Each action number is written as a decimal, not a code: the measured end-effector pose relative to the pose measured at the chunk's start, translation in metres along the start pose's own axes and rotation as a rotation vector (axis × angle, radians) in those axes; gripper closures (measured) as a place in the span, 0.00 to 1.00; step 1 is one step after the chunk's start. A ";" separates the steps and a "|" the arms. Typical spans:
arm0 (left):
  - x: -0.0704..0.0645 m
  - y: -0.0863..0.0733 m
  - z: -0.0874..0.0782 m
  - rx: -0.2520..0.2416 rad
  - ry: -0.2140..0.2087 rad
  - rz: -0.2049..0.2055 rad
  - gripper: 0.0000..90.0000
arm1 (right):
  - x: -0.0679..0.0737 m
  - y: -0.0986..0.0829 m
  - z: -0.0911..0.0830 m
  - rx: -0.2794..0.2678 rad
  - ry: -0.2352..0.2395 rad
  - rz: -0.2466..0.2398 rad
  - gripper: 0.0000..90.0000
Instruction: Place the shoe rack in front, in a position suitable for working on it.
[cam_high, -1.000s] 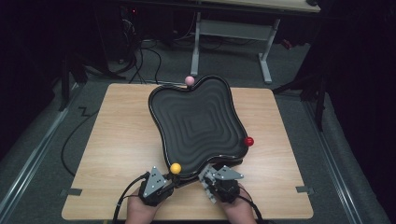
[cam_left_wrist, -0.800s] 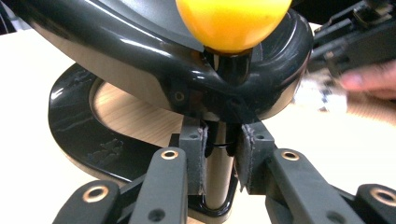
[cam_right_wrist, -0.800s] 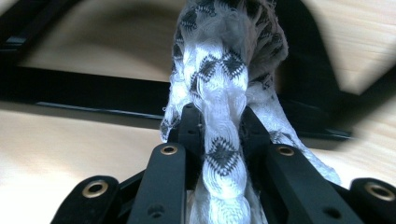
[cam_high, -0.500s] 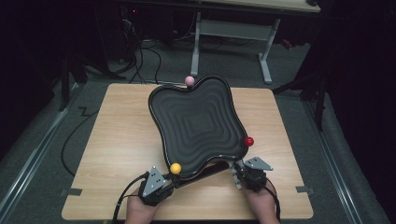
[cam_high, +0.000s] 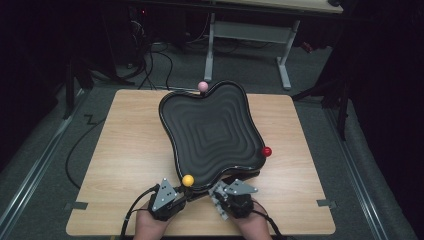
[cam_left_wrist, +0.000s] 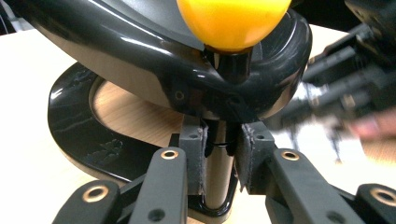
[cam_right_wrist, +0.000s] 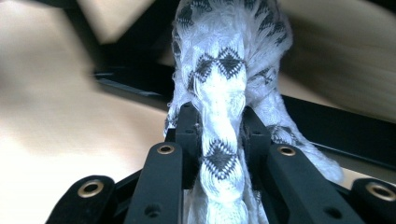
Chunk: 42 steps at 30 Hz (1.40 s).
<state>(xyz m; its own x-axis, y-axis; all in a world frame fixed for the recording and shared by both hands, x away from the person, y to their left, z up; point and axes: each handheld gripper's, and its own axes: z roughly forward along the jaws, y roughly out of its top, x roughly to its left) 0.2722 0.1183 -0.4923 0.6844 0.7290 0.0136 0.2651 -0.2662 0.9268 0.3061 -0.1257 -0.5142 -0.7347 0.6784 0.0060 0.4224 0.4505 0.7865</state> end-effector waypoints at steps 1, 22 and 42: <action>0.000 0.000 0.000 0.000 0.000 0.000 0.83 | 0.008 0.001 0.003 0.005 0.023 -0.012 0.83; 0.001 0.000 -0.001 0.006 0.003 0.001 0.83 | -0.017 -0.002 -0.007 0.023 -0.079 -0.017 0.83; 0.001 0.000 -0.001 0.003 -0.002 0.004 0.83 | -0.095 -0.023 -0.033 -0.001 -0.263 0.196 0.80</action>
<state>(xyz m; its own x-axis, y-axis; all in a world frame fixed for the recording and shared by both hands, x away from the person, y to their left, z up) 0.2724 0.1194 -0.4919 0.6867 0.7268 0.0163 0.2644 -0.2706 0.9257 0.3488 -0.2200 -0.5128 -0.4771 0.8788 -0.0025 0.5414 0.2961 0.7869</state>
